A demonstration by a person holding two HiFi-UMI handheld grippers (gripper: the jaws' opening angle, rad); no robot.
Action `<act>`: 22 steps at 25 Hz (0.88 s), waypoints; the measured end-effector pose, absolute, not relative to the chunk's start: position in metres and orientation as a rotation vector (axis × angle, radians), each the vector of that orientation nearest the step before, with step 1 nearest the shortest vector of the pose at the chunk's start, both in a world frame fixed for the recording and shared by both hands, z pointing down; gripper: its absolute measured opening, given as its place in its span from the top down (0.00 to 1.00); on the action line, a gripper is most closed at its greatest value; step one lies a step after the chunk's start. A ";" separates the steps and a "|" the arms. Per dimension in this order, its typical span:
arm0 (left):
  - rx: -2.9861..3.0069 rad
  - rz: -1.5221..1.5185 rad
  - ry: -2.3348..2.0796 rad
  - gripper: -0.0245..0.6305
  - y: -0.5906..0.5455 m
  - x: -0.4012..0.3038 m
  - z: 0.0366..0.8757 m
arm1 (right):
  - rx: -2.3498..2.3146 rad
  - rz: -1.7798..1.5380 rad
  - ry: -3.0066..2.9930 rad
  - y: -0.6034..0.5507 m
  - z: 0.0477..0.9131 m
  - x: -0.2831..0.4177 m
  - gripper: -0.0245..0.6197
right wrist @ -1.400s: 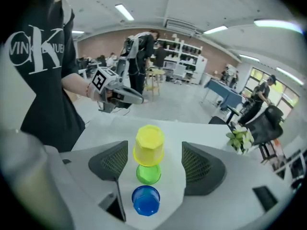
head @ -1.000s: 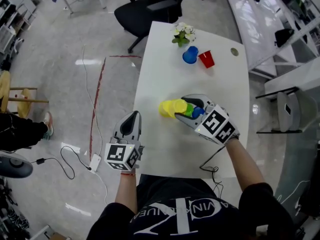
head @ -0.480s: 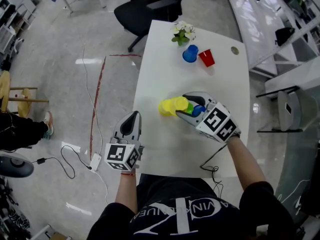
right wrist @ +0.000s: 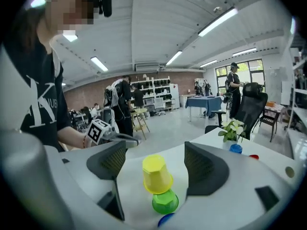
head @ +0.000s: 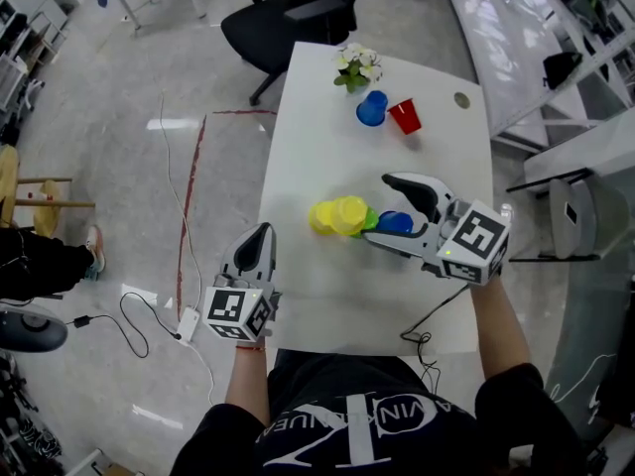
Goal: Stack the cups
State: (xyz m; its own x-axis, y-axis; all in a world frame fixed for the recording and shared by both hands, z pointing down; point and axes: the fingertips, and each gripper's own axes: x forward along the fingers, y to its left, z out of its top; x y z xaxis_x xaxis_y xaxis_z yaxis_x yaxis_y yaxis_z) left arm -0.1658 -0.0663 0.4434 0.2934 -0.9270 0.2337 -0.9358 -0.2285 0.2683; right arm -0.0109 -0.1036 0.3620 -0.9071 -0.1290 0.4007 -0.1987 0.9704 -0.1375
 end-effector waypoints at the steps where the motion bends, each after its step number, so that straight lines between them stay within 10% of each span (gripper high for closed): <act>1: 2.213 0.036 -1.680 0.96 -0.068 -0.166 0.444 | 0.265 0.261 -2.756 -0.111 0.354 -0.003 0.35; 9: 2.203 0.061 -1.700 0.96 -0.076 -0.167 0.444 | 0.799 0.302 -2.655 -0.215 0.393 0.076 0.54; 22: 2.138 0.156 -1.761 0.96 -0.077 -0.171 0.457 | 1.027 0.533 -2.248 -0.357 0.545 0.119 0.42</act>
State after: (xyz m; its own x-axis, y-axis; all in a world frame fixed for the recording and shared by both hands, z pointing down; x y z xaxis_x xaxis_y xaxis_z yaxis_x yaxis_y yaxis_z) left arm -0.1708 -0.0769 0.4571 0.2149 -0.9256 0.3115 -0.9659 -0.1543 0.2077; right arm 0.1189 -0.3574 0.5446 -0.5180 -0.5351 0.6673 -0.7777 0.6194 -0.1070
